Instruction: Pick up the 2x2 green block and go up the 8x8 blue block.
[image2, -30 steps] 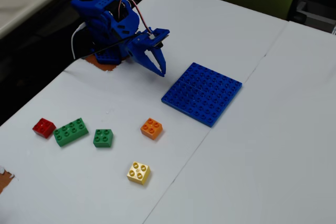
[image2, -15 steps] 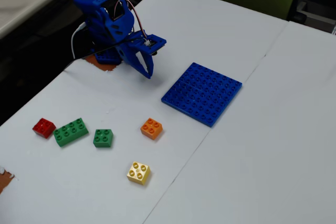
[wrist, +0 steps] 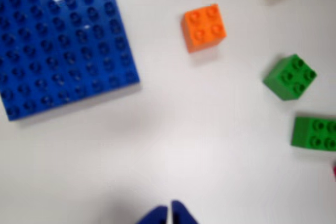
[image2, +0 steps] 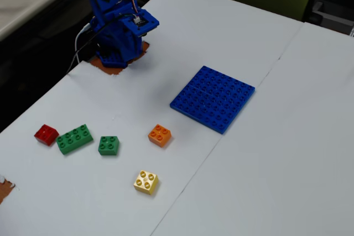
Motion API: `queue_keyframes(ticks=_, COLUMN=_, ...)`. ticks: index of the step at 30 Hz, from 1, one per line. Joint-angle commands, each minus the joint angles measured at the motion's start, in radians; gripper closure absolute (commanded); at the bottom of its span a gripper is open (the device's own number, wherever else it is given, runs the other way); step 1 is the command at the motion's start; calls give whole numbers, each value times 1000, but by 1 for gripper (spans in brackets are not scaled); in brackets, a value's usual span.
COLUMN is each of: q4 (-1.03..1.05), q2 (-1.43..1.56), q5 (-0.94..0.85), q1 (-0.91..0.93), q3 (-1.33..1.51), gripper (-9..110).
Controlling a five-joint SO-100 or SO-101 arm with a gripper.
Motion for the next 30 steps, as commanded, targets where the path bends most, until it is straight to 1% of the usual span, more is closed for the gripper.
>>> queue_keyframes(ticks=1, q4=12, q2=-202, q5=-67, q1=104, q3=-195, gripper=101)
queue_keyframes(ticks=4, q4=-12, q2=-354, q5=-81, q1=178, q3=-281, gripper=101)
queue_keyframes(ticks=10, q4=-140, q2=-509, q5=-80, q1=299, q3=-282, gripper=100)
queue_keyframes(ticks=16, q4=-242, q2=-637, q5=-84, q1=376, q3=-314, gripper=100)
queue_keyframes(ticks=17, q4=-212, q2=-690, q5=-75, q1=379, q3=-382, gripper=99)
queue_keyframes(ticks=20, q4=-31, q2=-879, q5=-72, q1=385, q3=-683, gripper=99)
queue_keyframes(ticks=22, q4=14, q2=-954, q5=-72, q1=390, q3=-807, gripper=98)
queue_keyframes(ticks=24, q4=-15, q2=-986, q5=-72, q1=403, q3=-821, gripper=95)
queue_keyframes(ticks=26, q4=-54, q2=-1031, q5=-81, q1=425, q3=-828, gripper=89)
queue_keyframes(ticks=29, q4=-44, q2=-1141, q5=-71, q1=456, q3=-927, gripper=78)
queue_keyframes(ticks=30, q4=-43, q2=-1172, q5=-71, q1=462, q3=-959, gripper=77)
